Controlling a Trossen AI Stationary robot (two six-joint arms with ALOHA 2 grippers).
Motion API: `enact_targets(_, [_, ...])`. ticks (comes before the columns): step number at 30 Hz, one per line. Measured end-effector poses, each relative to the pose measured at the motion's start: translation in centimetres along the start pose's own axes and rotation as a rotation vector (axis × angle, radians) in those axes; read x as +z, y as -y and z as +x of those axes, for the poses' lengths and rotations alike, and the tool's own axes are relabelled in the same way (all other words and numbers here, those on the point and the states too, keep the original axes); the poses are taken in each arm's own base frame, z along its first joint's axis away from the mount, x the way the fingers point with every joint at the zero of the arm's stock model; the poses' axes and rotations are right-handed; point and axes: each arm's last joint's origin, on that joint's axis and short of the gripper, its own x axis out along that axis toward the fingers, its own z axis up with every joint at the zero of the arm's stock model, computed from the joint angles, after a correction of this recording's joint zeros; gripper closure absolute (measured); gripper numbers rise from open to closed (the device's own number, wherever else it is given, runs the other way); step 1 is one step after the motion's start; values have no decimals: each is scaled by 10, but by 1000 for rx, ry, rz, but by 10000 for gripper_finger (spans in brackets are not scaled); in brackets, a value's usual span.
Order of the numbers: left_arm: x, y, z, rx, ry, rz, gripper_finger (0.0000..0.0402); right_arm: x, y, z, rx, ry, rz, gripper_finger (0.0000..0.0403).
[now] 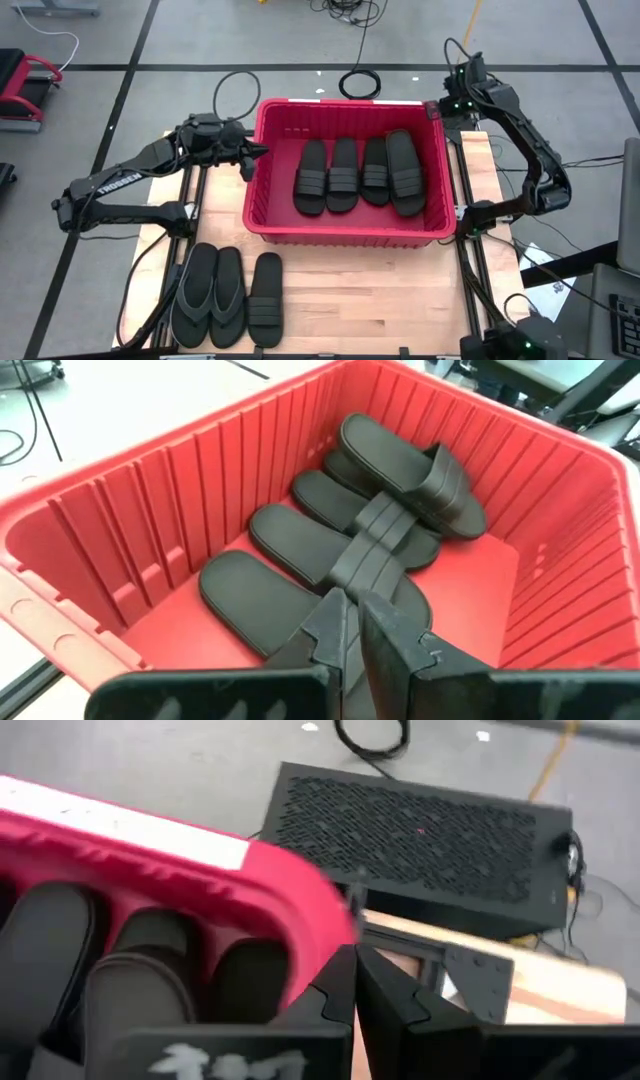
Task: Pick and place slides into bin
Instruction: Adjust the red bin
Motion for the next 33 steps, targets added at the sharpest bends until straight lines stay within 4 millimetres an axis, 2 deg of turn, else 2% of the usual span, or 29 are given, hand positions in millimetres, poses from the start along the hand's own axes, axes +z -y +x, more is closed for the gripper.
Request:
enact_targets(6, [0,0,0,1,-4,-2,376,2,5,0,-12,18,74,403])
enact_targets(33, [0,0,0,1,-7,8,376,-4,5,3,9,-54,-5,403])
